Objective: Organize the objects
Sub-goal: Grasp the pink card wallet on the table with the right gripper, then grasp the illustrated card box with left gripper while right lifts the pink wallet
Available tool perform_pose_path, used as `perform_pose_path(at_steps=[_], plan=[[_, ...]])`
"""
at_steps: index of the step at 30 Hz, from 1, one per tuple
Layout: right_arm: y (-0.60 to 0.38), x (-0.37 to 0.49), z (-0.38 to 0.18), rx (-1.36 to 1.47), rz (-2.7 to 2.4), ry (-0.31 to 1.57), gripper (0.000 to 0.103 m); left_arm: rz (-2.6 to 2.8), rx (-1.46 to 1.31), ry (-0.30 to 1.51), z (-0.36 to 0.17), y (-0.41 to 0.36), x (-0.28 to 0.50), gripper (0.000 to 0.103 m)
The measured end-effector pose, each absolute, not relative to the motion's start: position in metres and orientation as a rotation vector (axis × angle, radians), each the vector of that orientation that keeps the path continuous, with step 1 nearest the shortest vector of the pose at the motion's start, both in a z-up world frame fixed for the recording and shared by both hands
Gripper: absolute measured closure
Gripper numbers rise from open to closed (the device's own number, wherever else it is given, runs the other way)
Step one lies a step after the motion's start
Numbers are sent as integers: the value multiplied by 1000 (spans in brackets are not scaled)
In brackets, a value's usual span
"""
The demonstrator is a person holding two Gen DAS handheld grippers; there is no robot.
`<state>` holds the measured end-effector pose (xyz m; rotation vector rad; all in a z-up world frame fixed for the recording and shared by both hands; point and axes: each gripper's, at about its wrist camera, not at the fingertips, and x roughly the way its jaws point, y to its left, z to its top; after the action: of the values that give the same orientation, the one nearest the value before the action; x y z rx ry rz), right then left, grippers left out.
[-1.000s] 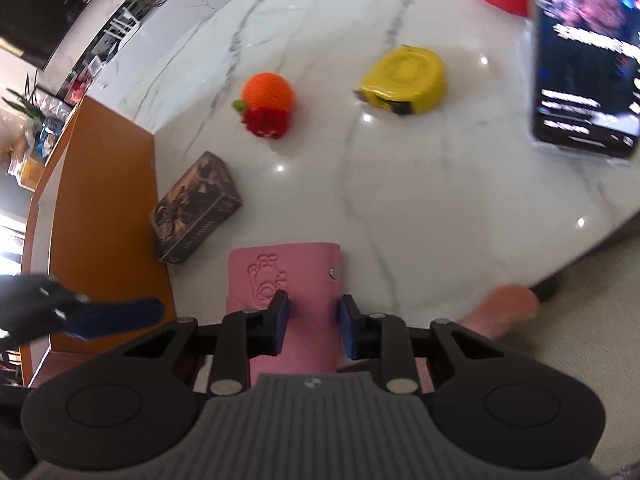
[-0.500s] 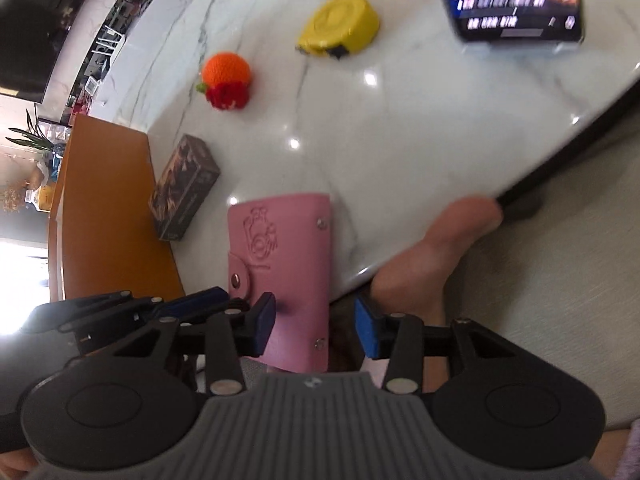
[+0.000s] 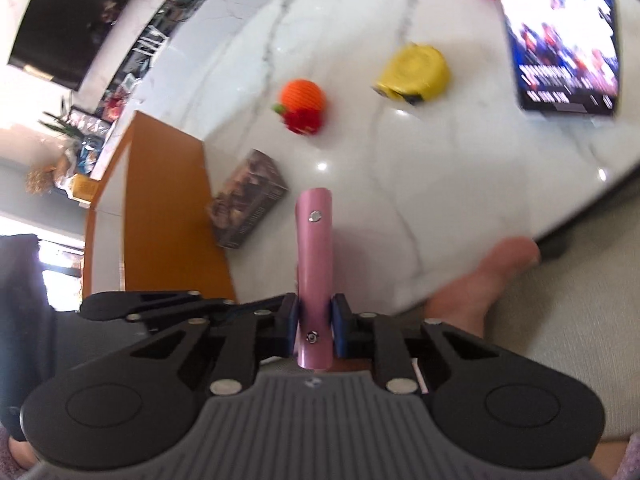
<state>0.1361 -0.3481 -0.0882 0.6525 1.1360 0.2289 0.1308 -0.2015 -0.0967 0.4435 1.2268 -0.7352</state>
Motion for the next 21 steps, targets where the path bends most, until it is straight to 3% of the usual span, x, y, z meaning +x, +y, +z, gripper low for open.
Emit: perform_pose_path(at_steps=[2,4,6,9,15,17,19,21], plan=[[-341,140,-85,627,256,1127,72,-724,415,1241,-97,-197,133,103],[-333,143,-87,599,266,1132,72,-718,406,1240,-97,-195,133,103],[-327,143,-90,575,253,1121,80,-715,418,1232,-97,-195,131,103],[-323,141,-84,515,239,1084,83,-736,407,1233,-95,-193,133,102],[-326,152,-59,397,245,1026,85,-800,519,1133,-62,-196,144,79],[-325,160,-50,333,241,1004,85,-818,603,1080,-52,-200,151,57],[-325,169,-45,273,238,991,85,-821,700,1037,-48,-206,161,46],[-325,175,-44,230,236,985,85,-832,781,1015,-52,-211,173,46]])
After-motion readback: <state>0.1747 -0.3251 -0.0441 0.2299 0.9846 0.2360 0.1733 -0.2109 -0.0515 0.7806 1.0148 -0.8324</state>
